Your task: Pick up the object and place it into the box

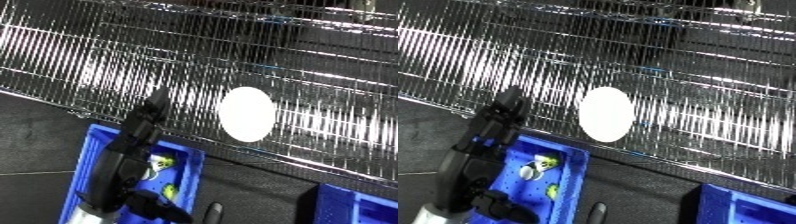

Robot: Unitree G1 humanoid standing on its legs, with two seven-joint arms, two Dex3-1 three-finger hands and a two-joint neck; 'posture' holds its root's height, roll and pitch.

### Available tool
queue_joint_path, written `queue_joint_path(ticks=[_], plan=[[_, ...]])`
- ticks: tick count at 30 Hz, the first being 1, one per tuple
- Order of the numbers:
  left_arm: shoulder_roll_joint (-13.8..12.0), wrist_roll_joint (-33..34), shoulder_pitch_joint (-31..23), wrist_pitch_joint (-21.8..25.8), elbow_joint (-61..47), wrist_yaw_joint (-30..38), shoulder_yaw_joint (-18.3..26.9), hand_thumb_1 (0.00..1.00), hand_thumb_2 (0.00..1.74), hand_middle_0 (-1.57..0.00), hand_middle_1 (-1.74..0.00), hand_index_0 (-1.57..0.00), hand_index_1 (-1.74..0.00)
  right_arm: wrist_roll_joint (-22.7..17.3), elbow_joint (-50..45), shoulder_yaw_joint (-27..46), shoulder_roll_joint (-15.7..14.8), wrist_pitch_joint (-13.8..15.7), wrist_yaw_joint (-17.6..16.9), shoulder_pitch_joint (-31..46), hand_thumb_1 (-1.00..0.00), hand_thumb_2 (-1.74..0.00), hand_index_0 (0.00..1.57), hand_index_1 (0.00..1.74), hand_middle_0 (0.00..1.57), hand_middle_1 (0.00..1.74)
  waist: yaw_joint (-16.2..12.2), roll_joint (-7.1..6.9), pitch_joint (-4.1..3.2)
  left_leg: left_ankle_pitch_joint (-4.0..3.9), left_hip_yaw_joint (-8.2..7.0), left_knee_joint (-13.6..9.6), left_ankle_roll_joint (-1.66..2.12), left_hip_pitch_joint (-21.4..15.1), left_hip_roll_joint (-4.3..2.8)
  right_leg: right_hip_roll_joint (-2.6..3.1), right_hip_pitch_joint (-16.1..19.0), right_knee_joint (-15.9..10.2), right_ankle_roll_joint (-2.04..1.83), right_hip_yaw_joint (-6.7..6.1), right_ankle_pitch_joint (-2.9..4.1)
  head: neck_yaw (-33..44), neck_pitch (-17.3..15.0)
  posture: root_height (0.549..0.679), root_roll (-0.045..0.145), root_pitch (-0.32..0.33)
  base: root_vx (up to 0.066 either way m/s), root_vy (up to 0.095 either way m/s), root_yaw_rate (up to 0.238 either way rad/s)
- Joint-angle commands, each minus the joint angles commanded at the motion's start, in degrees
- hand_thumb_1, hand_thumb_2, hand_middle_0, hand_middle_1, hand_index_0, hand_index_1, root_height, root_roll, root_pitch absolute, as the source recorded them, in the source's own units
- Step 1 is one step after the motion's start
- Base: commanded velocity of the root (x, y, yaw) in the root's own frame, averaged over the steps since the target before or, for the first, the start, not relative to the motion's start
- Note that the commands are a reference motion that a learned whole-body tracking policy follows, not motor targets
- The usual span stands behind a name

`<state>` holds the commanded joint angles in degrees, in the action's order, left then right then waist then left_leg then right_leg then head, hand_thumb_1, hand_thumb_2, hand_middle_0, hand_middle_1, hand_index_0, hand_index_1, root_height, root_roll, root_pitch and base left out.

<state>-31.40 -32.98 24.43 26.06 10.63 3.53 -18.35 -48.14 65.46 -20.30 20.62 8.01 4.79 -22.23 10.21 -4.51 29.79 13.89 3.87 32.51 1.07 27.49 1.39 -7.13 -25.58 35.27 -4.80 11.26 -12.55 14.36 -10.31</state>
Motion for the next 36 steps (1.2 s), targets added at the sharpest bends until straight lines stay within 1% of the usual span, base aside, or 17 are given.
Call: queue_joint_path(ticks=[3, 7, 11, 15, 18, 24, 32, 36], plan=[[1.03, 2.76, 2.25, -0.33, 2.35, 3.89, -0.33, 0.0, 0.0, 0.0, 0.0, 0.0, 0.0, 0.61, 0.03, -0.77, -0.37, -0.12, 0.42, -0.58, 0.0, 0.0, 0.0, 0.0, 0.0, 0.0, -0.77, -0.82, 0.0, 0.09, -0.33, 0.4, 0.03, 0.11, -0.47, 0.44, -0.18, 0.19, 0.02, -0.37, -0.03, 2.14, 0.49, 0.65, 0.009, 0.094, 0.008, 0.007, -0.157], [1.78, 6.01, 4.86, -1.58, 5.4, 8.03, -1.31, 0.0, 0.0, 0.0, 0.0, 0.0, 0.0, 1.52, -0.25, -1.39, -0.33, -0.51, 0.78, -1.51, 0.0, 0.0, 0.0, 0.0, 0.0, 0.0, -1.85, -1.61, 0.0, 0.16, -0.9, 0.67, 0.16, 0.12, -1.17, 0.94, -0.48, 0.33, -0.01, -0.86, -0.01, 4.25, 1.27, 0.65, 0.006, 0.094, 0.002, 0.026, -0.152], [2.66, 6.97, 6.89, -2.8, 8.74, 10.19, -1.82, 0.0, 0.0, 0.0, 0.0, 0.0, 0.0, 2.52, -0.8, -1.82, 0.07, -0.96, 1.09, -2.05, 0.0, 0.0, 0.0, 0.0, 0.0, 0.0, -3.02, -2.17, 0.0, 0.28, -1.52, 0.89, 0.29, 0.13, -1.77, 1.36, -0.81, 0.31, -0.04, -1.5, 0.01, 6.48, 2.49, 0.649, 0.005, 0.095, -0.004, 0.046, -0.142], [3.13, 6.89, 8.85, -3.56, 11.95, 10.26, -2.13, 0.0, 0.0, 0.0, 0.0, 0.0, 0.0, 3.2, -1.26, -2.37, 0.34, -1.37, 1.25, -2.5, 0.0, 0.0, 0.0, 0.0, 0.0, 0.0, -4.06, -2.55, 0.0, 0.43, -2.11, 1.18, 0.35, 0.31, -2.34, 1.66, -1.32, 0.46, -0.11, -2.1, 0.07, 7.84, 3.35, 0.648, 0.003, 0.097, -0.003, 0.043, -0.124], [3.49, 6.73, 10.17, -3.68, 14.24, 9.88, -2.51, 0.0, 0.0, 0.0, 0.0, 0.0, 0.0, 3.33, -1.53, -2.82, 0.37, -1.44, 1.27, -2.74, 0.0, 0.0, 0.0, 0.0, 0.0, 0.0, -4.67, -2.84, 0.0, 0.66, -2.4, 1.68, 0.37, 0.79, -2.64, 1.84, -1.88, 0.73, -0.17, -2.43, 0.1, 8.35, 4.12, 0.647, 0.001, 0.101, -0.002, 0.024, -0.076], [4.16, 6.38, 12.53, -3.55, 17.75, 8.81, -3.02, 0.0, 0.0, 0.0, 0.0, 0.0, 0.0, 3.19, -2.57, -3.55, 0.45, -1.81, 0.89, -3.14, 0.0, 0.0, 0.0, 0.0, 0.0, 0.0, -5.79, -3.5, 0.0, 1.18, -2.68, 2.65, 0.31, 1.91, -3.05, 2.29, -3.05, 1.09, -0.25, -2.95, 0.2, 9.52, 5.31, 0.646, -0.002, 0.112, 0.001, 0.016, -0.062], [5.64, 5.68, 15.67, -4.24, 20.74, 7.5, -4.31, 0.0, 0.0, 0.0, 0.0, 0.0, 0.0, 2.58, -3.36, -4.07, 0.21, -1.97, 0.14, -3.55, 0.0, 0.0, 0.0, 0.0, 0.0, 0.0, -7.16, -4.19, 0.0, 1.74, -2.9, 3.64, 0.38, 3.14, -3.5, 2.73, -4.29, 1.18, -0.5, -3.55, 0.55, 9.65, 6.6, 0.645, -0.005, 0.125, 0.005, 0.006, -0.052], [6.36, 5.62, 17.37, -4.4, 22.43, 7.32, -4.82, 0.2, 0.35, -0.31, -0.35, -0.31, -0.35, 2.23, -3.97, -4.41, 0.15, -2.06, -0.26, -3.48, 0.0, 0.0, 0.0, 0.0, 0.0, 0.0, -7.98, -4.61, 0.0, 2.04, -3.13, 4.12, 0.45, 3.55, -3.82, 2.94, -4.7, 1.13, -0.6, -3.9, 0.66, 10.55, 6.88, 0.644, -0.006, 0.13, 0.007, 0.01, -0.071]])
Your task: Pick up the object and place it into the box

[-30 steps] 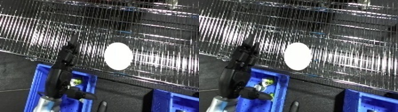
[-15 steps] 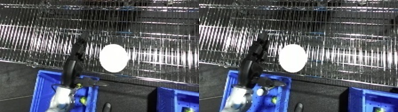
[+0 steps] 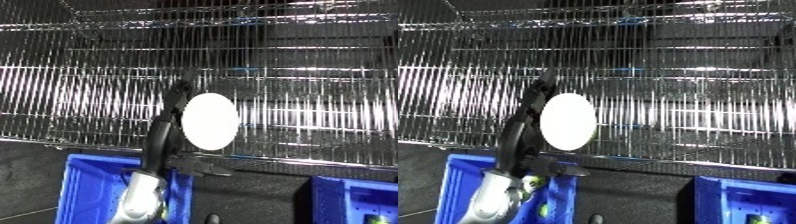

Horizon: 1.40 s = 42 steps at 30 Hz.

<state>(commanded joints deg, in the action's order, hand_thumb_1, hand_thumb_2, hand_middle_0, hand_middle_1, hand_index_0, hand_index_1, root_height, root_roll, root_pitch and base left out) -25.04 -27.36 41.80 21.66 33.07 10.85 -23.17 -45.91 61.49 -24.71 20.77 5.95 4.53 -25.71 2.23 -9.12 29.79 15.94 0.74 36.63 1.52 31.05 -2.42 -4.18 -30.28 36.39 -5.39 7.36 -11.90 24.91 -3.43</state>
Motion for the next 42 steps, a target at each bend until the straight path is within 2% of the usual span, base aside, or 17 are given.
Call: queue_joint_path(ticks=[7, 13, 20, 28, 34, 42], plan=[[0.6, -0.55, 1.55, -0.38, 1.74, -0.19, -0.47, 0.55, 0.96, -0.86, -0.96, -0.86, -0.96, -0.34, -1.16, -0.17, -0.07, 0.27, -0.49, 0.92, 0.0, 0.0, 0.0, 0.0, 0.0, 0.0, -0.81, -0.29, 0.0, 0.24, -0.1, -0.08, 0.05, -0.25, -0.06, 0.18, 0.13, -0.55, -0.14, -0.39, 0.14, 0.64, -0.38, 0.645, -0.005, 0.132, 0.018, 0.004, -0.031], [0.95, -1.13, 2.09, -0.29, 3.58, -0.09, -0.12, 0.85, 1.48, -1.33, -1.48, -1.33, -1.48, -0.12, -1.18, -0.3, -0.31, 0.52, -0.27, 1.33, 0.0, 0.0, 0.0, 0.0, 0.0, 0.0, -1.01, 0.01, 0.0, 0.25, -0.21, -0.58, 0.12, -0.92, 0.1, 0.0, 0.57, -0.85, -0.08, -0.49, -0.1, 1.26, -0.44, 0.646, -0.001, 0.131, 0.005, 0.009, 0.005], [0.84, -1.61, 1.15, 0.32, 4.81, 0.01, 0.92, 0.85, 1.48, -1.33, -1.48, -1.33, -1.48, 0.36, -1.21, -0.28, -0.58, 0.48, -0.13, 1.56, 0.0, 0.0, 0.0, 0.0, 0.0, 0.0, -0.57, 0.76, 0.0, -0.1, -0.07, -1.46, 0.3, -1.83, 0.5, -0.42, 1.19, -0.95, 0.17, -0.2, -0.59, 1.81, -0.63, 0.647, 0.007, 0.126, -0.004, 0.01, 0.058], [-0.84, -3.45, -2.87, 2.41, 2.8, -0.33, 3.19, 0.85, 1.48, -1.33, -1.48, -1.33, -1.48, 0.23, -1.15, 0.37, -0.54, 0.92, -0.54, 2.52, 0.0, 0.0, 0.0, 0.0, 0.0, 0.0, 1.04, 1.99, 0.0, -0.7, 0.61, -2.64, 0.41, -2.99, 1.29, -1.14, 2.12, -0.69, 0.59, 0.58, -1.34, 1.38, -1.26, 0.648, 0.015, 0.119, -0.009, 0.003, 0.103], [-2.6, -4.36, -8.67, 5.05, -2.07, 0.92, 6.74, 0.85, 1.48, -1.33, -1.48, -1.33, -1.48, -0.59, -0.38, 1.72, -0.66, 2.27, -0.57, 4.72, 0.0, 0.0, 0.0, 0.0, 0.0, 0.0, 3.15, 2.93, 0.0, -1.25, 1.43, -3.81, 0.53, -3.64, 2.03, -1.82, 2.94, -0.65, 0.94, 1.76, -2.01, 0.33, -2.09, 0.649, 0.022, 0.117, -0.008, -0.028, 0.162], [-3.45, -6.79, -19.41, 10.2, -6.24, 5.02, 14.07, 0.85, 1.48, -1.33, -1.48, -1.33, -1.48, -1.53, 0.96, 4.04, -0.49, 4.44, 0.21, 8.02, 0.0, 0.0, 0.0, 0.0, 0.0, 0.0, 6.31, 4.75, 0.0, -1.89, 3.19, -4.85, 0.48, -4.29, 3.57, -2.97, 4.07, -0.11, 1.54, 3.6, -3.13, -1.79, -1.72, 0.65, 0.032, 0.109, 0.001, -0.035, 0.188]])
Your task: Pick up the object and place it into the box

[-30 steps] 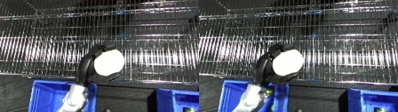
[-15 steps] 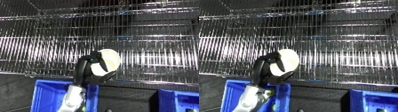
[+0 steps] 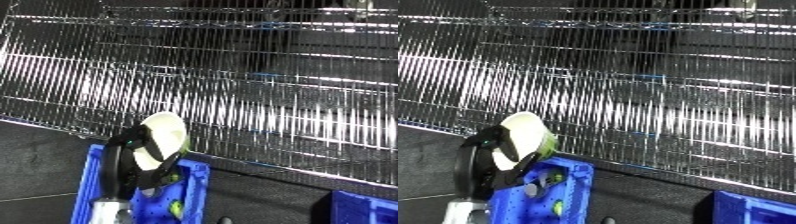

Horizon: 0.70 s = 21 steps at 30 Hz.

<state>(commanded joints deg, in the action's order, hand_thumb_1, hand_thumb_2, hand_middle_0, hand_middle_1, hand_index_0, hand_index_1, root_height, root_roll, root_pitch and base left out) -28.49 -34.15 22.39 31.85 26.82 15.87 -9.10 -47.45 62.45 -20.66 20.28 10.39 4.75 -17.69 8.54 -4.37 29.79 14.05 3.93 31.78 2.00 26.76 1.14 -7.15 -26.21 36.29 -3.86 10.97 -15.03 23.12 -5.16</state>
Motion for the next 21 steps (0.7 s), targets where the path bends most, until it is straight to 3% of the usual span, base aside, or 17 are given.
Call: queue_joint_path(ticks=[10, 16, 21], plan=[[1.31, -3.8, -8.23, 9.8, 6.97, 5.18, 8.66, 0.85, 1.48, -1.33, -1.48, -1.33, -1.48, -0.68, 1.34, 1.08, 0.61, 0.85, 0.77, 1.13, 0.0, 0.0, 0.0, 0.0, 0.0, 0.0, 2.2, 1.03, 0.0, -0.41, 0.94, 0.29, 0.26, 0.1, 0.7, -0.31, 0.92, 0.87, 1.02, 1.41, -1.45, 0.2, -0.71, 0.649, 0.039, 0.102, -0.005, -0.013, 0.084], [1.89, -4.27, -10.89, 8.68, 12.53, 7.78, 10.25, 0.85, 1.48, -1.33, -1.48, -1.33, -1.48, -1.28, 2.19, 1.17, 0.48, 0.6, 0.92, 1.61, 0.0, 0.0, 0.0, 0.0, 0.0, 0.0, 3.08, 0.62, 0.0, -1.1, 1.44, -0.58, 0.47, -0.02, 0.7, -0.32, 1.55, 0.62, 1.35, 2.21, -1.96, 4.36, -2.53, 0.65, 0.039, 0.104, -0.004, -0.008, 0.089], [1.93, -6.72, -11.53, 5.57, 19.05, 5.18, 11.19, 0.85, 1.48, -1.33, -1.48, -1.33, -1.48, -2.17, 3.63, 0.95, 0.32, -0.14, 1.84, 2.25, 0.0, 0.0, 0.0, 0.0, 0.0, 0.0, 3.36, -0.33, 0.0, -1.71, 1.93, -1.68, 0.57, -0.59, 0.51, -0.08, 2.4, 0.54, 1.65, 2.4, -2.62, 11.6, -5.95, 0.65, 0.037, 0.1, 0.006, -0.006, 0.103]])
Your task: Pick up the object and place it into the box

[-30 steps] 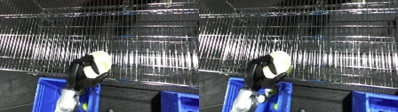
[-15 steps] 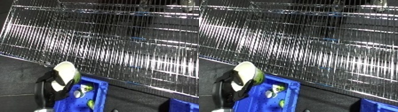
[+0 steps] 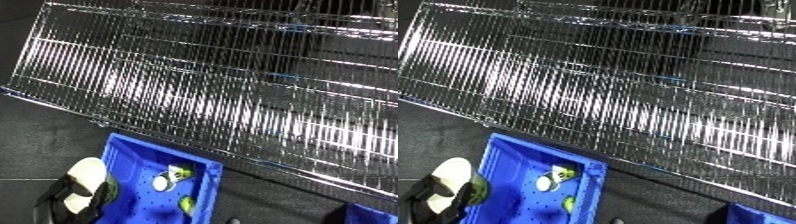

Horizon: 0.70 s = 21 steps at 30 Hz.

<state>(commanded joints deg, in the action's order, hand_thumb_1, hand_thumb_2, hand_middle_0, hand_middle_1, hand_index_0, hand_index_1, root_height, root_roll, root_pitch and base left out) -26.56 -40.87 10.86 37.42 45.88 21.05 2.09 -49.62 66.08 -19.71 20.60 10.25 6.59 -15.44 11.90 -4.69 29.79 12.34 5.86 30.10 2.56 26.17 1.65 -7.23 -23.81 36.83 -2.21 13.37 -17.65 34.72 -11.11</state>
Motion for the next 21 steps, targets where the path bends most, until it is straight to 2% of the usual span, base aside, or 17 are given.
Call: queue_joint_path(ticks=[3, 8, 16, 21], plan=[[-0.66, 0.75, 0.77, -1.17, 4.28, -2.27, 0.31, 0.85, 1.48, -1.33, -1.48, -1.33, -1.48, -0.45, 1.08, -0.1, -0.29, -0.09, 1.24, 0.83, 0.0, 0.0, 0.0, 0.0, 0.0, 0.0, -0.07, -0.85, 0.0, -0.37, 0.23, -0.93, 0.09, -0.53, -0.31, 0.23, 0.7, -0.17, 0.17, 0.04, -0.37, 3.45, -0.98, 0.65, 0.035, 0.096, 0.026, -0.016, 0.079], [-1.77, 0.11, 3.07, -2.62, 10.56, -5.91, -0.01, 0.85, 1.48, -1.33, -1.48, -1.33, -1.48, -0.02, 2.68, -0.21, -0.4, 0.1, 3.13, 1.57, 0.0, 0.0, 0.0, 0.0, 0.0, 0.0, -0.61, -1.96, 0.0, -0.73, 0.4, -1.93, 0.13, -1.39, -0.86, 0.61, 1.54, -0.79, 0.21, -0.2, -0.46, 7.66, -2.19, 0.65, 0.034, 0.089, 0.006, 0.017, 0.004], [-2.95, -2.86, 5.28, -5.28, 17.43, -13.4, 0.24, 0.45, 0.78, -0.71, -0.78, -0.71, -0.78, 0.53, 3.85, 0.06, -0.42, -0.28, 4.5, 1.98, 0.0, 0.0, 0.0, 0.0, 0.0, 0.0, -1.19, -3.13, 0.0, -1.18, 0.15, -3.59, 0.43, -2.73, -1.46, 0.94, 2.86, -2.7, -0.11, -0.56, 0.05, 9.31, -2.41, 0.653, 0.033, 0.083, 0.007, 0.011, 0.001], [-3.21, -2.97, 5.85, -7.09, 19.79, -14.73, 0.03, 0.2, 0.35, -0.31, -0.35, -0.31, -0.35, 0.76, 3.85, 0.19, -0.46, -1.05, 4.78, 1.97, 0.0, 0.0, 0.0, 0.0, 0.0, 0.0, -1.54, -3.43, 0.0, -1.04, 0.06, -3.77, 0.44, -3.11, -1.47, 1.04, 3.27, -3.38, -0.28, -0.74, 0.28, 9.15, -2.16, 0.654, 0.032, 0.08, 0.001, 0.007, -0.027]])
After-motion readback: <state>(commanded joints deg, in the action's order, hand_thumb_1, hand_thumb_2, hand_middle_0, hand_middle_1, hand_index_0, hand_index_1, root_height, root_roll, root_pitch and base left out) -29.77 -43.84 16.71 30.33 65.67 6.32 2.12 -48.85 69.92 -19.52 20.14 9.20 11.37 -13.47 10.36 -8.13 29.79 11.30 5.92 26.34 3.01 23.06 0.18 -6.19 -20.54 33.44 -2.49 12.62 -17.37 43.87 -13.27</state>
